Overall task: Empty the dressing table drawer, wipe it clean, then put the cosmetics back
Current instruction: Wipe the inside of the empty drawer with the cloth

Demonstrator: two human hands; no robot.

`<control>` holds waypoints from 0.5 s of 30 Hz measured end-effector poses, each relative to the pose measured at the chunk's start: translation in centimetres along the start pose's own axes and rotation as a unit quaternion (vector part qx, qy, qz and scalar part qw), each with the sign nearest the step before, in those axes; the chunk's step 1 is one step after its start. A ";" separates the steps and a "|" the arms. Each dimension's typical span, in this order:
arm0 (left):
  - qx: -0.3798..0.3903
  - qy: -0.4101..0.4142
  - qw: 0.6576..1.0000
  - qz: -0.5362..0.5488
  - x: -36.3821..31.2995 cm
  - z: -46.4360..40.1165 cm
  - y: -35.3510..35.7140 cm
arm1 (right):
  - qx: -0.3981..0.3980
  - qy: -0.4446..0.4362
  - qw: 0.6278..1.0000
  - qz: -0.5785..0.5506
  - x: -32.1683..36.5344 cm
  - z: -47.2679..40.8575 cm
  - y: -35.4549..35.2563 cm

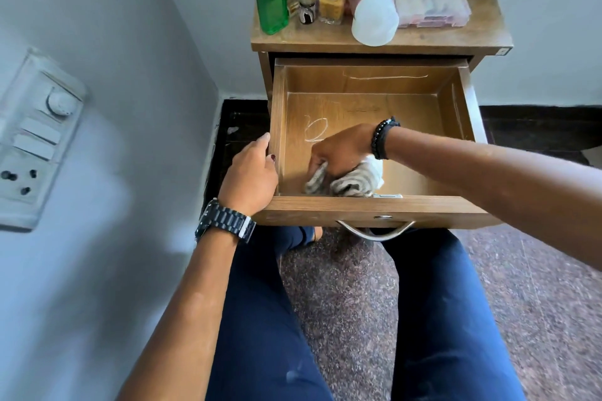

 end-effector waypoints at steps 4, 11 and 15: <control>-0.009 0.011 0.999 -0.040 -0.7 0.0 0.1 | 0.109 0.072 0.991 0.032 -4.0 3.1 1.6; -0.024 0.016 0.989 -0.148 -1.8 -0.8 -0.5 | 0.023 0.042 0.995 -0.092 -3.6 2.9 1.5; -0.027 0.025 0.995 -0.098 -1.3 -1.5 -0.3 | -0.096 -0.024 0.987 -0.125 1.1 0.0 -0.7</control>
Point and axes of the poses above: each hand's wrist, its own z-axis away from the middle knuckle, its own y-axis out of the palm, x = y × z, the point moved 8 cm from there along -z, towards the middle knuckle, and after that the axes turned 2 degrees about z, right-handed, at the moved point
